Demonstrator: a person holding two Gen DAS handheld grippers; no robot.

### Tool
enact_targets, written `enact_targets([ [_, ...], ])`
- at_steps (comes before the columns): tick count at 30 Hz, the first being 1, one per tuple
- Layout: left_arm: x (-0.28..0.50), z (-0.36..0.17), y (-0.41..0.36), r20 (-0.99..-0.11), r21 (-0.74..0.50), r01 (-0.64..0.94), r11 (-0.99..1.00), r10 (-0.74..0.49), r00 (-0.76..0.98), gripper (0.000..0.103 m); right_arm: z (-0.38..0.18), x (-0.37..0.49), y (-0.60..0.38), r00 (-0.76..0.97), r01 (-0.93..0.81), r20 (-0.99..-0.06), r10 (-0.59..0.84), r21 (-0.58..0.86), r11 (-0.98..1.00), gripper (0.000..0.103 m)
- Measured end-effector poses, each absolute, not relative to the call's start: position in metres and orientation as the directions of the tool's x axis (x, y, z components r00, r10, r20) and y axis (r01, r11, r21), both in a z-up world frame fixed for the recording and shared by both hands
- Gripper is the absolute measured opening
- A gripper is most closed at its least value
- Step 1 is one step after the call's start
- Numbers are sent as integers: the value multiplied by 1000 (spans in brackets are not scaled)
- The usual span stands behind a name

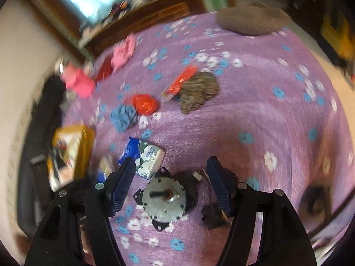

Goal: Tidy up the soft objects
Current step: 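Grasp the blue-wrapped bag with the left tool while the right tool grasps the Vinda tissue pack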

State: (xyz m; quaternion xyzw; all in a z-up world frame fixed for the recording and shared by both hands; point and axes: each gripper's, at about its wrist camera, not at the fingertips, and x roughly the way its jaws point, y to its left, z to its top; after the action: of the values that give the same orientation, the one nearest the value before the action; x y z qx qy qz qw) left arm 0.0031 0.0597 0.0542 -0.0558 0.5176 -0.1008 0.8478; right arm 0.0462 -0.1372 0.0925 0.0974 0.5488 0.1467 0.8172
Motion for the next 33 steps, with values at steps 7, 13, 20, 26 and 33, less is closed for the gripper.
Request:
enact_targets([
  [7,0,53,65,-851,-230,103,968,-251,461,71,71,74,-62,165,-407,-954,252,167,898,66],
  [13,-1,53,72,-838,-269,97,958,-283,467,71,42,85,-19,64,-561,-990,125,68,825,66],
  [20,-2,50,75,-815,-290,94,952,-298,497,69,21,86,0,26,-644,-1000,-4,-20,765,66],
  [26,-7,49,82,-803,-308,72,949,-300,516,56,9,88,9,38,-651,-996,-85,-89,754,70],
  [33,-21,57,88,-786,-354,62,933,-333,521,55,28,75,14,96,-623,-994,-47,-97,776,60],
])
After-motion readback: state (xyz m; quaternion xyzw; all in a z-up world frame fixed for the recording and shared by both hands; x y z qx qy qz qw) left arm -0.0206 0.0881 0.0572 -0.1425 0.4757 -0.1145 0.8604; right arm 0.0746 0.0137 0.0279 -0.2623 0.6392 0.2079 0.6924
